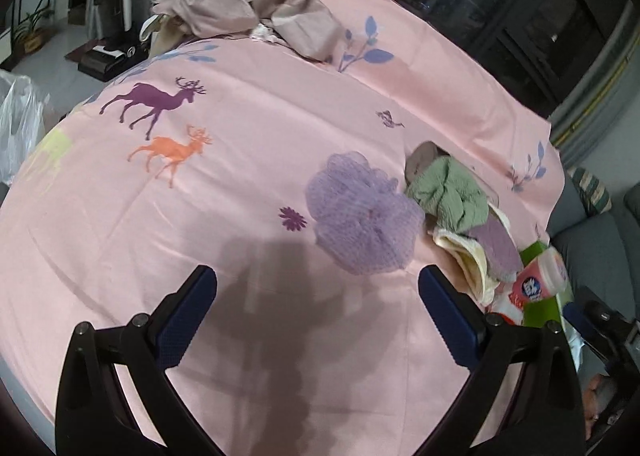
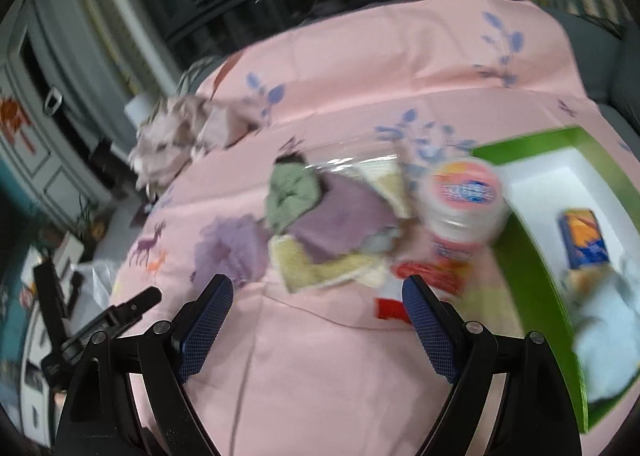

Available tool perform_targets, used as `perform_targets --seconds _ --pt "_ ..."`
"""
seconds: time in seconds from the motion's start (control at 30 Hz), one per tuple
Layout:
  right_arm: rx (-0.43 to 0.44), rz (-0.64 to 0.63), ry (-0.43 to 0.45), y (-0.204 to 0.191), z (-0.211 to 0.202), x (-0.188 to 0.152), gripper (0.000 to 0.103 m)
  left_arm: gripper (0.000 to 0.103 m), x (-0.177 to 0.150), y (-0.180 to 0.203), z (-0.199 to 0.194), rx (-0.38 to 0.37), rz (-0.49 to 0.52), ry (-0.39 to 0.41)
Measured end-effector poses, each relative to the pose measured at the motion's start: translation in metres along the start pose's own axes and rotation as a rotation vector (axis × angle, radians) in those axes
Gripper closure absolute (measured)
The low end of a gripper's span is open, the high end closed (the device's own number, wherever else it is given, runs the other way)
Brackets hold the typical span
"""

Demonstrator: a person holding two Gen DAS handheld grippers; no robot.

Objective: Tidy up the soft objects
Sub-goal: 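Move the right gripper back toward the purple mesh bath puff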

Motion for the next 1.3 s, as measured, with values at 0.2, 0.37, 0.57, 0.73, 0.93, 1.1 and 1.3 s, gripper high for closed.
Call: perform_targets --seconds 0.2,0.37,0.57,0.73,0.93,1.1,1.3 --pt "0.06 -0.052 -0.12 -0.062 0.056 0.026 0.016 0.013 0.002 -0.008 0.002 0.02 -0.005 -0.022" --pt "0.069 -0.089 -0.215 -0.103 0.112 0.036 0.016 0.023 0.005 -0.022 0.0 0.026 -0.043 -0.024" --pt "-0.048 -0.102 -0.298 -0.105 0.168 0.032 0.023 0.026 0.011 -0.038 -0.006 0.048 -0.102 -0.007" --pt "-0.066 -0.126 -0.336 -0.104 0.193 0.019 0.047 0.026 0.011 -0.036 -0.006 0.039 -0.101 -0.007" --pt "-0.042 -0.136 -0.292 -0.097 0.182 0.011 0.09 0.026 0.011 -0.03 -0.005 0.048 -0.06 -0.007" --pt "0.026 -0.134 -0.264 -0.09 0.14 0.001 0.09 0.026 0.007 -0.024 -0.002 0.045 -0.041 -0.023" --pt "0.042 -0.142 -0.28 -0.067 0.092 -0.029 0.09 0.026 -0.002 -0.009 0.004 0.048 0.008 -0.044"
Point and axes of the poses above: each gripper's, at about its wrist camera, not at the fingertips, and z roughly the way its jaws point, y to its right, x to its top, the point moved 9 cm from there along z, roughly the way its jaws point, and after that the axes turned 9 degrees about -y, right-handed, at the moved point
